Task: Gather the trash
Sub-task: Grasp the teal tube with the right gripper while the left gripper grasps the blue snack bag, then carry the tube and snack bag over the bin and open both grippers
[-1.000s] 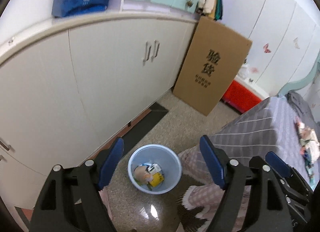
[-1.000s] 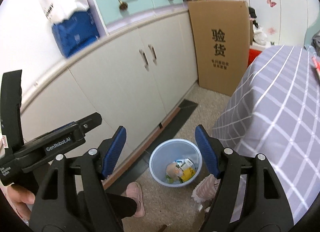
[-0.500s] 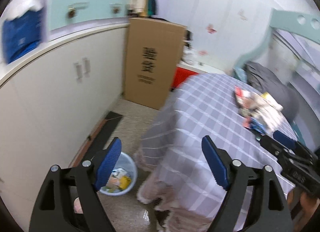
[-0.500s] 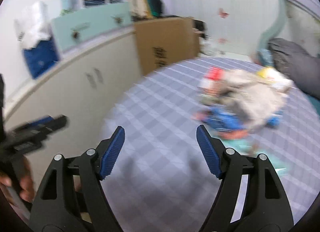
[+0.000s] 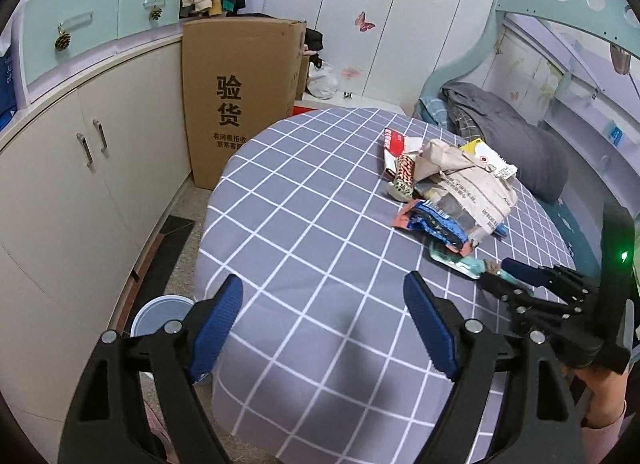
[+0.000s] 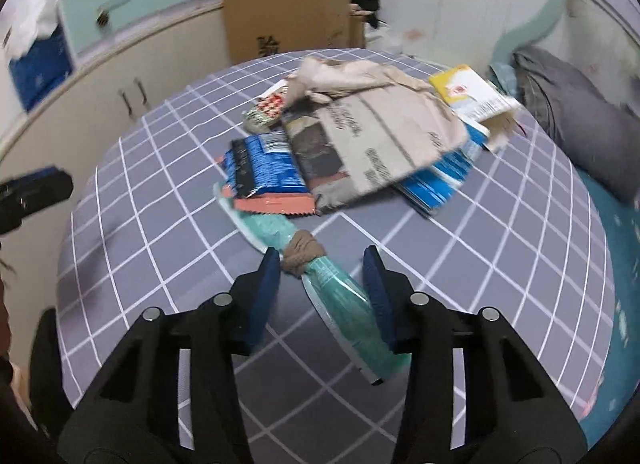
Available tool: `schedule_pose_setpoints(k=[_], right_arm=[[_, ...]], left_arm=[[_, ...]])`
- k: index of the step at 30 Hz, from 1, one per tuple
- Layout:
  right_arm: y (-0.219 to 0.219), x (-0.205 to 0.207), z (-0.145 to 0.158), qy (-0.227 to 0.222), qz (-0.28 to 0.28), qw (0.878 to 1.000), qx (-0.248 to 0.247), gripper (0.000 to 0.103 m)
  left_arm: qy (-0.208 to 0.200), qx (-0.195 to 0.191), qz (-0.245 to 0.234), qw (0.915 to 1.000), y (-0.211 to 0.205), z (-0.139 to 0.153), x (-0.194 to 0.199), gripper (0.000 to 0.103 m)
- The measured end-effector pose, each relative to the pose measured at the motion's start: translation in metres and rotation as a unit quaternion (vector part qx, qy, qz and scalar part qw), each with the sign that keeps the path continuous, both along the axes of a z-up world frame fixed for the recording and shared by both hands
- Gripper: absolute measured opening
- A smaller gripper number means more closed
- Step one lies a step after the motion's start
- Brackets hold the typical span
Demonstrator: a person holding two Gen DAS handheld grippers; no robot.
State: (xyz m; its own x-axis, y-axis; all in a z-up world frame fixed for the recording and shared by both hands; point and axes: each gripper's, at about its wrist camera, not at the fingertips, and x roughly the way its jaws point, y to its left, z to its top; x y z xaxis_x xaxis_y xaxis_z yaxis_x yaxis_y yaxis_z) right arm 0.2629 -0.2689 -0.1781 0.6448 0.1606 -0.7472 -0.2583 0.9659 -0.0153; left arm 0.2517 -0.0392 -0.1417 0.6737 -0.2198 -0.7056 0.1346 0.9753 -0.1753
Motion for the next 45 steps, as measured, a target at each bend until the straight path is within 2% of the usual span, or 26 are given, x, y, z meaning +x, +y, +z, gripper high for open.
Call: schedule_pose_setpoints(k=[2,5,12,17,21,26,31,34,38,39,40,42,44,45], right_arm=[[0.010,-0.005,0.002,-0.010,0.019,1.000,-0.009,0.028],[0.023,-0.020,0.009,-0.035,0.034,0.999,-0.005,0.022],[0.017,-0.037,0.033,-0.092,0.023,0.994,0.057,0.021],[-0.002,-0.040,0.053,-0.128,0.002,0.987,0.099,0.021],[-0.020,-0.035,0.057,-0.136,-0.022,0.984,0.116,0.021],[-0.039,-0.025,0.047,-0.129,-0.058,0.982,0.126,0.021],[-0.049,-0.018,0.038,-0.122,-0.076,0.980,0.136,0.021],[-0.054,-0.013,0.034,-0.118,-0.083,0.980,0.138,0.021],[-0.058,-0.011,0.032,-0.114,-0.086,0.979,0.147,0.021],[-0.058,-0.011,0.032,-0.114,-0.086,0.979,0.146,0.021],[-0.058,-0.011,0.032,-0.114,-0.085,0.979,0.146,0.021],[-0.058,-0.012,0.032,-0.113,-0.084,0.979,0.146,0.021],[-0.055,-0.014,0.031,-0.113,-0.082,0.980,0.145,0.021],[-0.053,-0.014,0.032,-0.112,-0.080,0.980,0.145,0.021]], left_arm=[[0.000,-0.003,0.002,1.0000,-0.001,0.002,0.000,0.080],[-0.010,-0.005,0.011,0.9999,-0.003,0.007,-0.003,0.080],[-0.023,-0.011,0.023,0.9994,-0.012,0.012,-0.002,0.081],[-0.014,-0.012,0.013,0.9997,-0.029,0.006,0.008,0.081],[-0.004,-0.016,0.003,0.9999,-0.048,-0.001,0.021,0.081],[0.025,-0.025,-0.010,0.9993,-0.079,-0.011,0.047,0.080],[0.045,-0.010,-0.006,0.9989,-0.110,-0.021,0.068,0.081],[0.066,-0.022,-0.017,0.9974,-0.124,-0.029,0.077,0.081],[0.064,0.029,-0.011,0.9975,-0.141,-0.037,0.085,0.081],[0.061,0.038,-0.010,0.9973,-0.143,-0.037,0.085,0.079],[0.058,0.046,-0.007,0.9973,-0.144,-0.038,0.085,0.072],[0.050,0.058,-0.013,0.9970,-0.145,-0.038,0.082,0.070],[0.041,0.067,-0.021,0.9967,-0.144,-0.039,0.079,0.059],[0.040,0.067,-0.024,0.9966,-0.143,-0.039,0.078,0.057]])
